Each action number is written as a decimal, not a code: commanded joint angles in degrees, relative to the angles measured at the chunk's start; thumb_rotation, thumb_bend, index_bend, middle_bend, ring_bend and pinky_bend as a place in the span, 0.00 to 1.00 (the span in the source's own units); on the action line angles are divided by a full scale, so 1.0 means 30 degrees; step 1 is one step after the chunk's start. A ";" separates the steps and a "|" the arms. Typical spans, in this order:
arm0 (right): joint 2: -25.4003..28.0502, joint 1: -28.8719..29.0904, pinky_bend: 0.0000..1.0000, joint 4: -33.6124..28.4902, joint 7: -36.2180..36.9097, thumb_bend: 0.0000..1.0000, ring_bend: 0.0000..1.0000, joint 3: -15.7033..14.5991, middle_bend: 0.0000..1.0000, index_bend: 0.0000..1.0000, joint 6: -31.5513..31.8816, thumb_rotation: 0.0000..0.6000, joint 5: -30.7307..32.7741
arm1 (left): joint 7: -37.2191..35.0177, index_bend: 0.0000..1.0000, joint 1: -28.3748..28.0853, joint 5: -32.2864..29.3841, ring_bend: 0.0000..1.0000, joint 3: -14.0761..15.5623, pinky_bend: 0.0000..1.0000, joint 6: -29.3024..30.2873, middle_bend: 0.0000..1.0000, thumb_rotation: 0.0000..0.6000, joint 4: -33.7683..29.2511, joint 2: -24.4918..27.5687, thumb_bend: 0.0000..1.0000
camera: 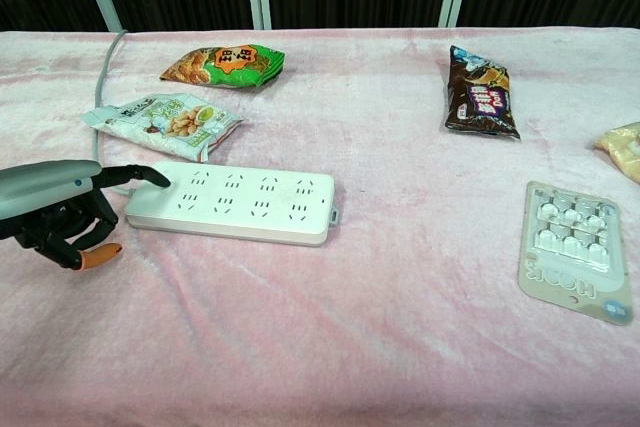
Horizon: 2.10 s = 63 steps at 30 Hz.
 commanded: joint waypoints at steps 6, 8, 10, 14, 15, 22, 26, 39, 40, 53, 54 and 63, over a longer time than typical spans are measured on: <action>0.0037 -0.0057 0.04 -0.0006 0.0044 0.17 0.13 -0.0055 0.08 0.12 0.0100 1.00 -0.0133 | -0.0032 0.11 0.0109 0.0220 0.80 0.0154 0.80 0.0284 0.79 1.00 -0.0236 0.0173 0.44; 0.0055 -0.0089 0.04 -0.0020 0.0046 0.17 0.13 -0.0093 0.08 0.12 0.0152 1.00 -0.0209 | -0.0093 0.11 0.0143 0.0226 0.80 0.0200 0.80 0.0307 0.79 1.00 -0.0213 0.0198 0.44; 0.0044 -0.0131 0.04 -0.0048 0.0066 0.17 0.13 -0.0113 0.08 0.12 0.0239 1.00 -0.0273 | -0.0157 0.11 0.0178 0.0212 0.80 0.0239 0.80 0.0325 0.79 1.00 -0.0176 0.0220 0.44; -0.0007 -0.0119 0.04 -0.0051 0.0011 0.18 0.13 -0.0108 0.08 0.12 0.0197 1.00 -0.0216 | -0.0282 0.11 0.0181 0.0229 0.80 0.0223 0.80 0.0356 0.79 1.00 -0.0064 0.0254 0.44; -0.0024 -0.0091 0.04 -0.0079 -0.0026 0.18 0.13 -0.0085 0.08 0.12 0.0183 1.00 -0.0210 | -0.0314 0.11 0.0165 0.0213 0.80 0.0200 0.80 0.0343 0.79 1.00 0.0001 0.0249 0.44; -0.0068 -0.0041 0.04 -0.0023 -0.0087 0.17 0.13 -0.0006 0.08 0.12 0.0091 1.00 -0.0025 | -0.0527 0.11 0.0047 0.0068 0.80 0.0086 0.80 0.0162 0.79 1.00 0.0339 0.0166 0.44; -0.0044 -0.0026 0.04 -0.0035 -0.0061 0.17 0.13 0.0006 0.08 0.12 0.0063 1.00 -0.0016 | -0.0625 0.11 0.0049 0.0148 0.80 0.0120 0.80 0.0172 0.79 1.00 0.0343 0.0129 0.44; -0.0021 -0.0044 0.04 -0.0039 -0.0051 0.17 0.13 0.0007 0.08 0.12 0.0089 1.00 -0.0011 | -0.0389 0.11 -0.0094 0.0148 0.80 0.0212 0.80 -0.0013 0.80 1.00 0.0485 -0.0082 0.44; -0.0018 -0.0047 0.04 -0.0039 -0.0051 0.17 0.13 0.0008 0.08 0.12 0.0094 1.00 -0.0010 | -0.0366 0.12 -0.0104 0.0096 0.80 0.0210 0.80 -0.0047 0.80 1.00 0.0510 -0.0097 0.44; 0.0008 -0.0036 0.04 -0.0069 0.0010 0.17 0.13 0.0011 0.08 0.12 0.0068 1.00 -0.0020 | 0.0261 0.24 -0.0057 -0.0922 0.81 0.0267 0.80 -0.0396 0.80 1.00 0.1006 -0.0397 0.44; 0.0012 -0.0033 0.04 -0.0059 0.0025 0.17 0.13 0.0014 0.08 0.11 0.0062 1.00 -0.0021 | 0.0408 0.24 -0.0067 -0.1132 0.81 0.0254 0.80 -0.0476 0.80 1.00 0.1035 -0.0413 0.44; 0.0023 -0.0023 0.04 -0.0086 -0.0010 0.17 0.13 0.0001 0.08 0.12 0.0052 1.00 -0.0038 | 0.1817 0.23 0.0114 -0.1228 0.82 -0.0103 0.81 0.0894 0.81 1.00 -0.0907 0.0232 0.44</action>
